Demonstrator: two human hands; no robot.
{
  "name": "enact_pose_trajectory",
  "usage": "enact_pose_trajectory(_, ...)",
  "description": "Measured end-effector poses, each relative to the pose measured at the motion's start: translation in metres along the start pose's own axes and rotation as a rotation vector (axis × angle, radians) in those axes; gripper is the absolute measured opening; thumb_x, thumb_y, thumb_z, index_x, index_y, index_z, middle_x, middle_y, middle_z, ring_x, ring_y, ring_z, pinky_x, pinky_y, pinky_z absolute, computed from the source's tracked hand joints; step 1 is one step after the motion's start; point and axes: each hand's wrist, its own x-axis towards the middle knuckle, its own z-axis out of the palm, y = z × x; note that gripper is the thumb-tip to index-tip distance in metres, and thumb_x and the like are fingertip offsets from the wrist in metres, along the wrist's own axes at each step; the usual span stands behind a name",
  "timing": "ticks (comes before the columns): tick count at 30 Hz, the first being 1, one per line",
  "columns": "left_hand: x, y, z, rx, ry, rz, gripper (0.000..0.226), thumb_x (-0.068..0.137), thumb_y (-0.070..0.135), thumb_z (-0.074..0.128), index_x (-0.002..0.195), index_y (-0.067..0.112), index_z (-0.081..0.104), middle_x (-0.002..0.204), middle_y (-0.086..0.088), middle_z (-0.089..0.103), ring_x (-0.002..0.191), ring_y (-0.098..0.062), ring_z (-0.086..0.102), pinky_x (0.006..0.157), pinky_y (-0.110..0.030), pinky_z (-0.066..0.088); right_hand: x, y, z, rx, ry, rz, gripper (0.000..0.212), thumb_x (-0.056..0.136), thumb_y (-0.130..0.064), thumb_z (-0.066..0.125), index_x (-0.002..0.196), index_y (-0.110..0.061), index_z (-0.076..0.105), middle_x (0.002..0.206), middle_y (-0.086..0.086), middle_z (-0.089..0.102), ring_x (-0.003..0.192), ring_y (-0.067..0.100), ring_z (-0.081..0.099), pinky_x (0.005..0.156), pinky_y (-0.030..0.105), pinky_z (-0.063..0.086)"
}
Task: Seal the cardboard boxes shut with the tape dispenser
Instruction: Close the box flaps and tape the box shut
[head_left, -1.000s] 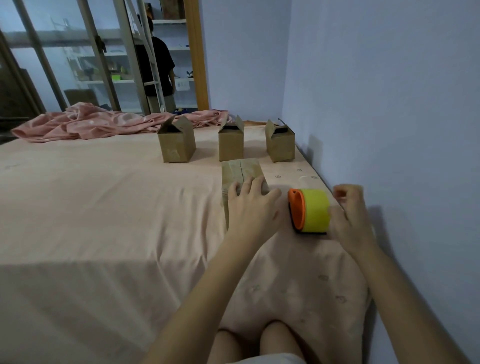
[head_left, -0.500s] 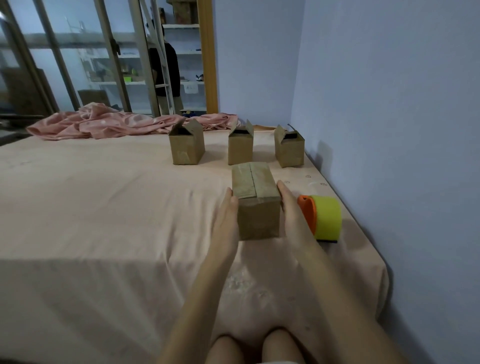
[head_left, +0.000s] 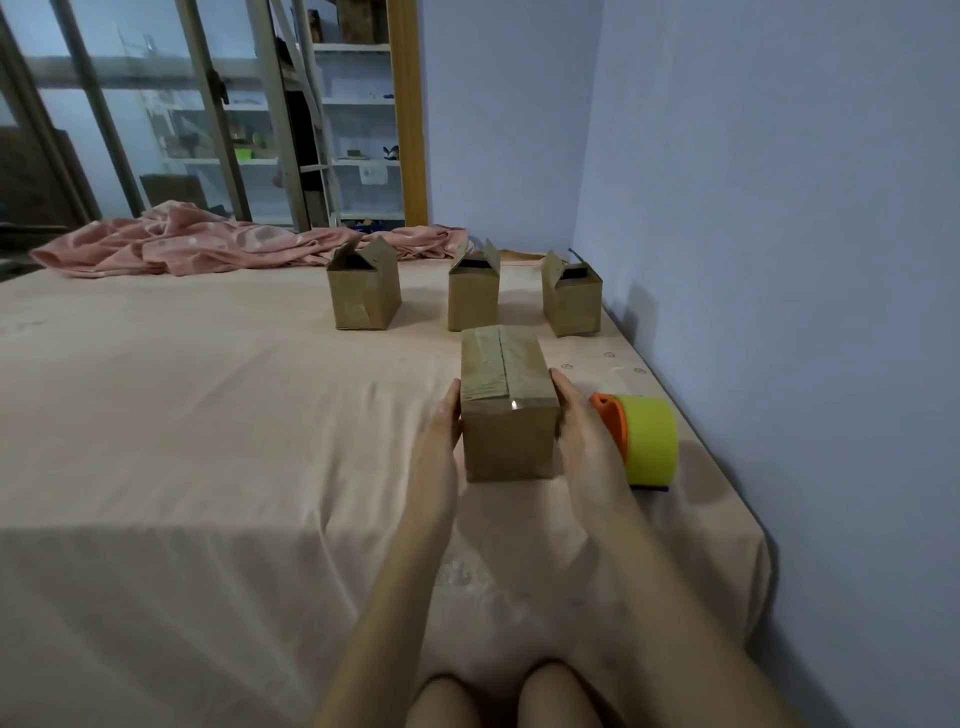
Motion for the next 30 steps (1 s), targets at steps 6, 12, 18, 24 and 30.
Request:
enact_pose_trajectory(6,-0.007,-0.013,-0.017,0.04,0.005,0.071,0.031,0.092,0.037,0.05,0.12,0.039,0.063,0.125,0.014,0.062,0.121,-0.006,0.054,0.104,-0.041,0.042,-0.006,0.015,-0.003,0.007,0.073,-0.054,0.038,0.099,-0.017,0.043,0.116,-0.05,0.055,0.119,-0.025,0.06,0.114,-0.008,0.052,0.087,0.007,0.043)
enact_pose_trajectory(12,-0.01,-0.009,-0.014,0.101,0.092,0.133,0.027,0.094,0.024,0.056,0.111,0.043,0.065,0.116,0.017,0.066,0.115,-0.006,0.058,0.096,-0.035,0.05,-0.012,0.013,-0.002,-0.08,0.106,-0.166,0.037,0.098,-0.013,0.045,0.135,-0.017,0.048,0.118,-0.03,0.052,0.105,-0.033,0.037,0.082,-0.006,0.033)
enact_pose_trajectory(18,-0.011,-0.007,-0.007,0.127,0.161,0.163,0.026,0.093,0.015,0.058,0.118,0.016,0.067,0.109,0.008,0.07,0.102,-0.003,0.064,0.078,-0.016,0.053,-0.011,0.01,0.001,-0.121,0.121,-0.162,0.043,0.095,-0.016,0.053,0.137,-0.017,0.047,0.128,-0.006,0.058,0.116,-0.003,0.052,0.093,0.011,0.044)
enact_pose_trajectory(24,-0.009,-0.005,-0.015,0.12,0.14,0.164,0.026,0.09,0.012,0.061,0.102,0.034,0.07,0.099,0.011,0.073,0.097,-0.007,0.067,0.079,-0.024,0.056,-0.007,0.005,-0.008,-0.02,0.121,-0.107,0.032,0.094,-0.012,0.053,0.122,-0.027,0.056,0.097,-0.033,0.064,0.099,-0.023,0.051,0.077,-0.001,0.041)
enact_pose_trajectory(30,-0.007,-0.005,-0.018,0.109,0.137,0.145,0.022,0.088,0.015,0.064,0.102,0.031,0.071,0.098,0.009,0.073,0.097,-0.009,0.068,0.083,-0.033,0.056,-0.008,0.011,-0.006,-0.051,0.152,-0.139,0.033,0.094,-0.015,0.054,0.126,-0.015,0.058,0.107,-0.027,0.06,0.101,-0.024,0.049,0.079,-0.001,0.04)
